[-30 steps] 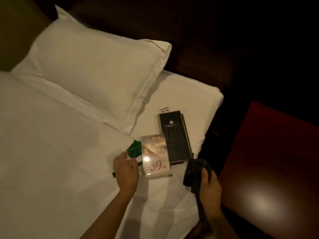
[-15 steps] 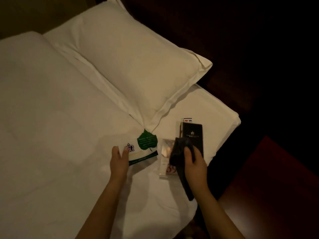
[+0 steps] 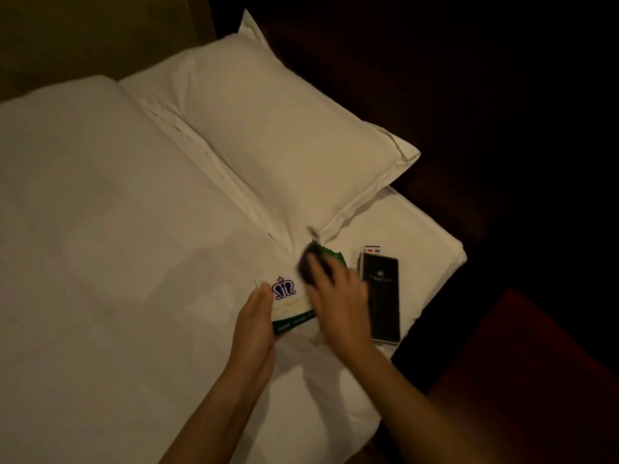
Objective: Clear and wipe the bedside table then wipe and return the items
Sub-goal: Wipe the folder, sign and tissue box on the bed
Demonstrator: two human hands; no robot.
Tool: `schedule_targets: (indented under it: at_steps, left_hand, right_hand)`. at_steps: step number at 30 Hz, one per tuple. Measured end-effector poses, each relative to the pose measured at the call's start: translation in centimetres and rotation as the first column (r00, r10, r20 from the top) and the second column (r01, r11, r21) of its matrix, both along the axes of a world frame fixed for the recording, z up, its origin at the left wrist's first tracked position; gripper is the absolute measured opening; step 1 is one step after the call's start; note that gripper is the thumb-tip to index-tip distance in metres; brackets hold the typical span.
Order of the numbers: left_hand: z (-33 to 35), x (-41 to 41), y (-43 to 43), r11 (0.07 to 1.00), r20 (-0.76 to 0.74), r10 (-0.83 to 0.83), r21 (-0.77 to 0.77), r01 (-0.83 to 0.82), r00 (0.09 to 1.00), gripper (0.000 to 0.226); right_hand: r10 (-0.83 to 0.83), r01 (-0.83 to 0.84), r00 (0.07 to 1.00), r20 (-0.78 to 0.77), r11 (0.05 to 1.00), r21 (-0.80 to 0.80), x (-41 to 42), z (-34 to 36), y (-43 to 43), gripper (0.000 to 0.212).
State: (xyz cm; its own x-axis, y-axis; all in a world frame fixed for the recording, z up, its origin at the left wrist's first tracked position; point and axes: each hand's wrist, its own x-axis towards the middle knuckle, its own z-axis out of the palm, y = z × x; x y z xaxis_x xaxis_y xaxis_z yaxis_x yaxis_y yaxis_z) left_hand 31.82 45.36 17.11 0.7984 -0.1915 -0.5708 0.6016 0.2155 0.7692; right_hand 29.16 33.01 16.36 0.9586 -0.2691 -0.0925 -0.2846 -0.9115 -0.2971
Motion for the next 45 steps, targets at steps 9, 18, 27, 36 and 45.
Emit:
schedule_targets:
  at_steps: [9,18,27,36,45]
  left_hand:
    - [0.7,-1.0,-0.8,0.998,0.036,-0.067,-0.007,0.067,0.997,0.028]
    - [-3.1,0.1,2.6,0.987,-0.018,-0.084,0.138,0.086,0.996,0.028]
    - [-12.9,3.6,6.2,0.828,-0.143,-0.161,0.519,0.212,0.977,0.047]
    - [-14.9,4.2,5.8,0.512,0.056,-0.343,0.848,0.136,0.938,0.049]
    - [-15.7,0.7,-6.3,0.581,-0.026,-0.633,0.644,0.498,0.773,0.051]
  right_hand:
    - [0.011,-0.024,0.981,0.196,0.998,0.064,-1.7,0.7,4.2,0.05]
    - [-0.212,0.202,0.976,0.041,0.963,0.179,-1.2,-4.4,-2.8,0.043]
    - [-0.616,0.586,0.771,-0.16,0.59,0.556,-4.8,-7.9,-5.5,0.035]
    - [-0.763,0.746,0.582,-0.282,0.362,0.559,-8.0,-10.0,-6.9,0.036]
    - [-0.742,0.698,0.633,-0.219,0.425,0.577,-8.3,-10.2,-8.4,0.034]
